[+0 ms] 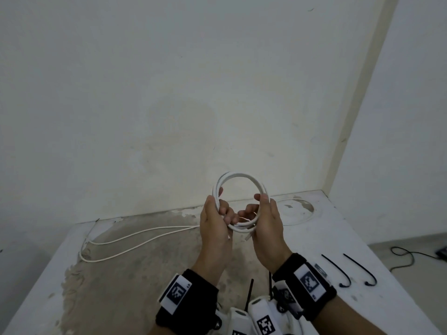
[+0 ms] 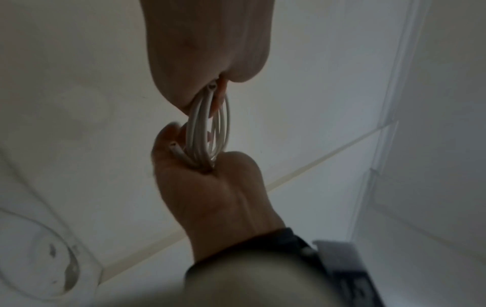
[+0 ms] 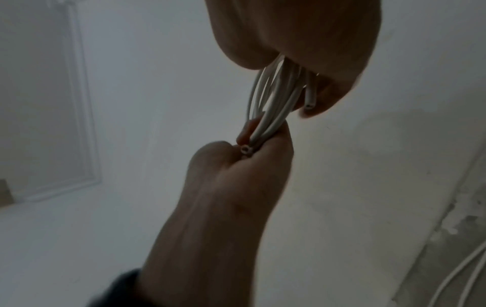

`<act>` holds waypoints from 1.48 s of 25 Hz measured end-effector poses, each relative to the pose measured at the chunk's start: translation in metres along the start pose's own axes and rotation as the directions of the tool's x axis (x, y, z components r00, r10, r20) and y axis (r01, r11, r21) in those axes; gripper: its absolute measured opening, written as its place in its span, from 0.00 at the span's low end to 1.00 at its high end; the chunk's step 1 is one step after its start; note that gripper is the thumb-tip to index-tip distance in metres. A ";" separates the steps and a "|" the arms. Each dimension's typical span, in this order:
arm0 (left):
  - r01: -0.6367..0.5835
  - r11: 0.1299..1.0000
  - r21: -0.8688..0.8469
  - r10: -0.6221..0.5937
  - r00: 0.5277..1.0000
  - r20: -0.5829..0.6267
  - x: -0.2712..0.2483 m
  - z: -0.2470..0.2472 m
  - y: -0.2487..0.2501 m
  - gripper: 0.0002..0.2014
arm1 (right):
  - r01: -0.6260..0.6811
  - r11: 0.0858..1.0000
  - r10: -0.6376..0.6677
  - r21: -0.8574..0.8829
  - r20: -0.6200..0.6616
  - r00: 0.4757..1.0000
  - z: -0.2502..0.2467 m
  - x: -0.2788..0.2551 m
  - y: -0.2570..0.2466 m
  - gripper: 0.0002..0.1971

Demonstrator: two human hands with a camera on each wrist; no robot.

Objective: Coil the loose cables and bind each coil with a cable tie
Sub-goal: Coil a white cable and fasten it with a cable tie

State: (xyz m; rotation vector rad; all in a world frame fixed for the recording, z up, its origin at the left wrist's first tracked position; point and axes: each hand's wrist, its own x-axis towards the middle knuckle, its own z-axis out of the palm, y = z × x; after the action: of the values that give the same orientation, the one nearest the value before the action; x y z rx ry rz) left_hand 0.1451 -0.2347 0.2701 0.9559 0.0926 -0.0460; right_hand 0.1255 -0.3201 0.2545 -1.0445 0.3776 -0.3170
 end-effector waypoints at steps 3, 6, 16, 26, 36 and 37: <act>-0.081 0.977 0.198 0.070 0.996 0.064 -0.006 -0.006 -0.004 0.15 | -0.100 0.966 0.082 0.240 0.083 0.993 -0.001 0.006 -0.009 0.11; -0.187 0.902 0.390 0.143 0.980 0.139 -0.013 -0.009 -0.003 0.14 | -0.165 0.938 0.123 0.305 0.153 0.981 -0.005 0.007 -0.011 0.11; 0.124 0.935 0.334 -0.228 0.928 0.294 0.007 -0.016 0.027 0.14 | 0.095 0.993 -0.081 -0.072 0.175 0.981 -0.027 0.013 -0.023 0.13; 0.047 0.753 0.657 -0.283 0.923 0.259 0.018 0.003 0.012 0.21 | 0.151 0.944 -0.063 -0.292 0.288 0.956 -0.065 -0.007 -0.002 0.15; -0.064 0.674 0.736 -0.282 0.899 0.336 0.022 0.012 0.009 0.20 | 0.019 0.341 0.099 -0.940 0.056 0.994 -0.262 0.075 0.020 0.11; -0.071 0.668 0.741 -0.285 0.896 0.342 0.021 0.013 0.009 0.20 | -0.015 0.106 0.163 -0.994 0.003 0.987 -0.291 0.083 0.033 0.14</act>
State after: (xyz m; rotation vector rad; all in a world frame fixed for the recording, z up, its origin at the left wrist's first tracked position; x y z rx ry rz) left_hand 0.1676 -0.2400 0.2822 1.7489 -0.3168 -0.4444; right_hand 0.0720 -0.5657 0.0824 -2.4329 0.5673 0.2259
